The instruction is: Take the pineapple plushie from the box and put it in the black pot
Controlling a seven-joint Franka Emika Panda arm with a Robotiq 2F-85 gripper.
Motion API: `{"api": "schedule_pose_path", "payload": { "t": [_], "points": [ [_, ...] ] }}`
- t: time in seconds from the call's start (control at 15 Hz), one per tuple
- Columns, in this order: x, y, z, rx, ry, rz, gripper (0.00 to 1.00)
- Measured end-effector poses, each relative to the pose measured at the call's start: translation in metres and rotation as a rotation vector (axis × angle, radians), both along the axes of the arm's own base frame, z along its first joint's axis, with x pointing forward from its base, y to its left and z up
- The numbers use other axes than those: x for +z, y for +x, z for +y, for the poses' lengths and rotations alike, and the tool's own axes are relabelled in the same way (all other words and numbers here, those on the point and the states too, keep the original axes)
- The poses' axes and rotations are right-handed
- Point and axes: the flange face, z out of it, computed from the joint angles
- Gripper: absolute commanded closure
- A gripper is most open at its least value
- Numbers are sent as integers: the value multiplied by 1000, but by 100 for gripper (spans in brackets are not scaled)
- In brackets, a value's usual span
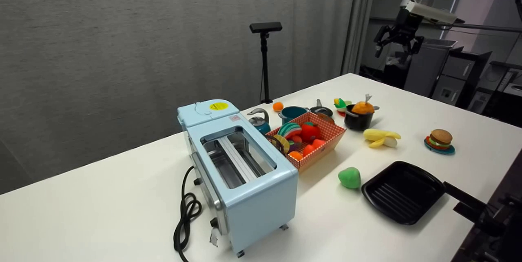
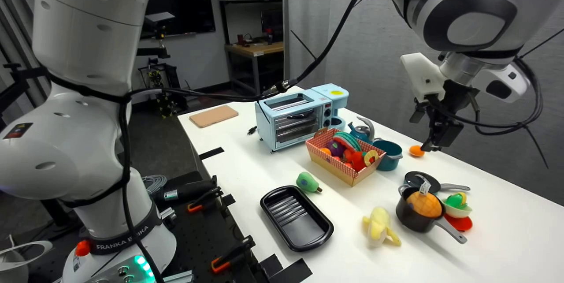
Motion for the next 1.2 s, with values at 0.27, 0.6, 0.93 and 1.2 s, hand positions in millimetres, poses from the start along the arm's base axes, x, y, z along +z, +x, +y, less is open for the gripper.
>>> {"api": "schedule_pose_path", "payload": {
  "t": [0.27, 0.6, 0.93, 1.2],
  "points": [
    [-3, -1, 8, 13, 11, 16, 0],
    [-5, -1, 7, 11, 11, 19, 0],
    [-5, -1, 7, 11, 11, 19, 0],
    [-5, -1, 7, 11, 11, 19, 0]
  ]
}}
